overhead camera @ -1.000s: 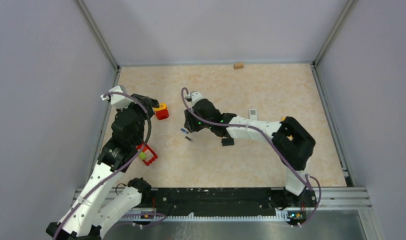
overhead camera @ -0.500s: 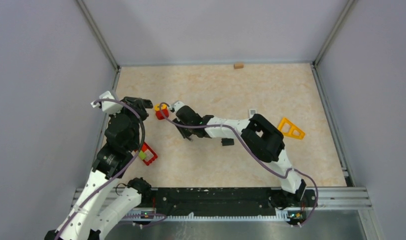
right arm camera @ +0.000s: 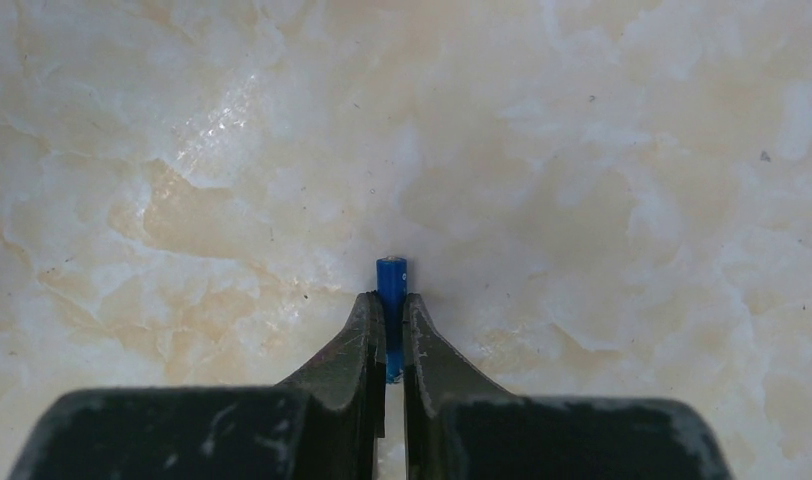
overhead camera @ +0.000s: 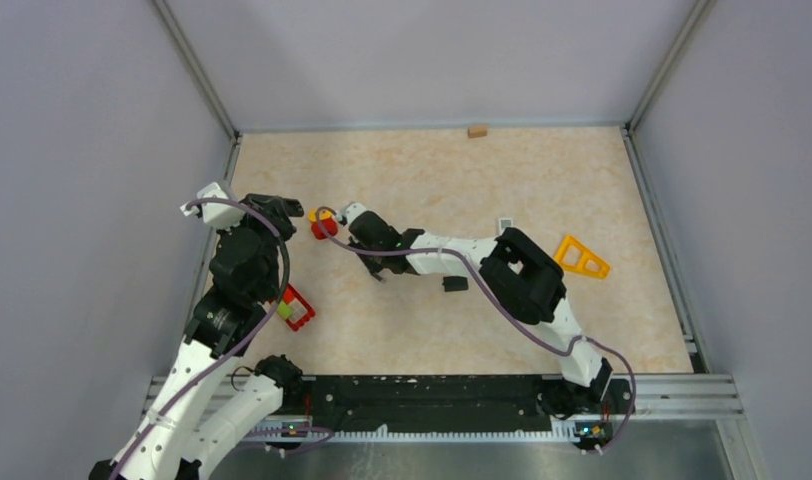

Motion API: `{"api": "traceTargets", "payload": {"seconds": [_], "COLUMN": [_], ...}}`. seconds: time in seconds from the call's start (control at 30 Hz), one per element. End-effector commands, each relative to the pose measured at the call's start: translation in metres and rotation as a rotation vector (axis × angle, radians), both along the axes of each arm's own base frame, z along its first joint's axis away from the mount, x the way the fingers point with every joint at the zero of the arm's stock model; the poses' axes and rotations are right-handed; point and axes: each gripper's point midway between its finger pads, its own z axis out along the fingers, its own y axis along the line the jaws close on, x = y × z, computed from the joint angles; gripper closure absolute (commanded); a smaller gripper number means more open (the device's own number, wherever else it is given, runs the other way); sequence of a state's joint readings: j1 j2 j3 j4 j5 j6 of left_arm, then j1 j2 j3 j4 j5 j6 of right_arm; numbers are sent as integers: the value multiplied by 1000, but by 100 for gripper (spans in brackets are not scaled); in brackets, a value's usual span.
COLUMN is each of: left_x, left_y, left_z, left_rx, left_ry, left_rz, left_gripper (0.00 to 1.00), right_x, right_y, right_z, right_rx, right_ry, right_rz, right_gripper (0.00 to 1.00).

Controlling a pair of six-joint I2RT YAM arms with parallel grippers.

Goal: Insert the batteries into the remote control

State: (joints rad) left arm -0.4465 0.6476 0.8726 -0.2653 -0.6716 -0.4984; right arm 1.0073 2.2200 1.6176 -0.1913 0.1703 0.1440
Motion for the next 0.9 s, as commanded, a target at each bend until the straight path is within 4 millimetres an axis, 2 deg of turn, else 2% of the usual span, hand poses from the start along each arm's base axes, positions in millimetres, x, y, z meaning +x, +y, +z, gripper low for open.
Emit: {"api": "traceTargets", "payload": {"seconds": [0.0, 0.1, 0.13, 0.17, 0.23, 0.33, 0.47, 0.6, 0.73, 0.87], "left_x": [-4, -4, -3, -3, -1, 3, 12, 20, 18, 6], "left_y": [4, 0, -3, -5, -10, -21, -44, -84, -140, -192], "left_z": [17, 18, 18, 18, 16, 14, 12, 6, 1, -8], "left_rx": [-13, -21, -22, -25, -32, -35, -34, -9, -15, -32], "left_ry": [-46, -59, -65, -69, -68, -62, -52, -32, -29, 4], "left_rz": [11, -13, -30, -44, -66, -112, -218, -412, -709, -1014], "left_gripper": [100, 100, 100, 100, 100, 100, 100, 100, 100, 100], "right_x": [12, 15, 15, 13, 8, -5, -36, -65, -95, -122], "right_y": [-7, -14, -17, -20, -33, -55, -85, -111, -133, -146], "right_z": [14, 50, 67, 97, 128, 169, 214, 271, 319, 348], "right_rx": [-6, 76, 121, 188, 273, 389, 540, 684, 815, 891], "right_ry": [-73, -156, -189, -229, -287, -357, -470, -572, -647, -680], "right_rz": [-65, -78, -77, -72, -67, -47, 32, 98, 169, 255], "right_gripper": [100, 100, 100, 100, 100, 100, 100, 100, 100, 100]}}
